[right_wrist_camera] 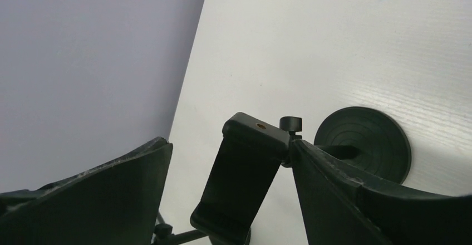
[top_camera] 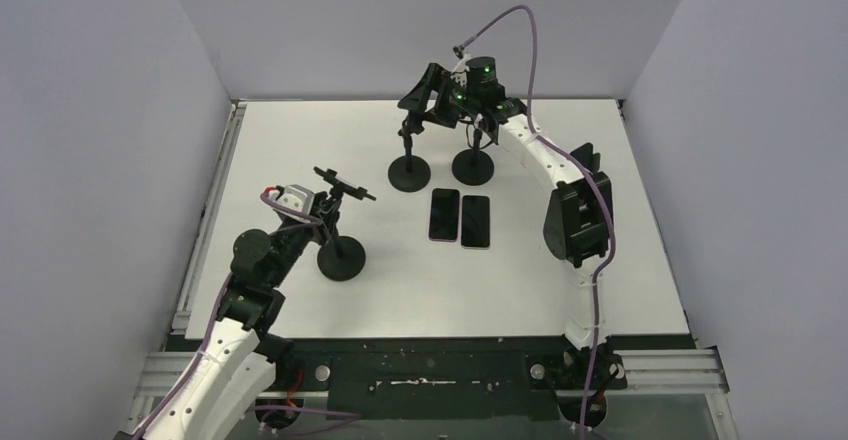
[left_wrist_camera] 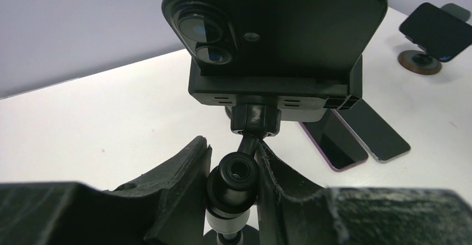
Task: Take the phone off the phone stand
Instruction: Place the phone stand at the center of the board, then remove the phone from the phone stand.
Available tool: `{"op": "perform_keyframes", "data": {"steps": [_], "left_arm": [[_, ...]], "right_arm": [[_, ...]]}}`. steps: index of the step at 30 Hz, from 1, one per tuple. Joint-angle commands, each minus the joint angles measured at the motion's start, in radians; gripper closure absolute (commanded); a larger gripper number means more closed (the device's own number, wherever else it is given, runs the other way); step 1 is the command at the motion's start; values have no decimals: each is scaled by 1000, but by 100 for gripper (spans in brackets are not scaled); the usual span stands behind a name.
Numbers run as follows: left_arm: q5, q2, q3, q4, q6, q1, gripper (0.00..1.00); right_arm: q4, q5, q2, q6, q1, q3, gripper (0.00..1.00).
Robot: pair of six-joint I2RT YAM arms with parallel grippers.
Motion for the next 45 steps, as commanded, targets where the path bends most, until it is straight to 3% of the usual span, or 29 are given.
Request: {"op": "perform_keyframes", "data": {"steps": [1, 7, 12, 19, 23, 27, 32, 37, 45], "left_arm": [[121, -9, 48, 194, -38, -6, 100], [262, -9, 38, 235, -61, -8, 100], [404, 13, 33, 335, -108, -16, 100], [577, 100, 21, 569, -255, -22, 100], [690, 163, 46, 671, -345, -39, 100], [784, 224, 80, 765, -456, -71, 100], [829, 270, 102, 818, -505, -104, 100], [833, 300, 119, 814, -486, -124, 100], [823, 283, 150, 664, -366, -148, 100]], "right_arm": [[-15, 23, -88, -45, -1, 49, 15], [-103, 112, -243, -162, -4, -31, 6], [-116, 151, -431, -295, 2, -195, 5], [199, -64, -812, -567, 97, -650, 6], [137, -169, -948, -697, 173, -742, 3], [170, -298, -1010, -657, 190, -792, 3], [181, -318, -1037, -637, 271, -798, 2], [76, -207, -994, -715, 413, -730, 2], [21, -117, -938, -729, 484, -668, 0]]}}
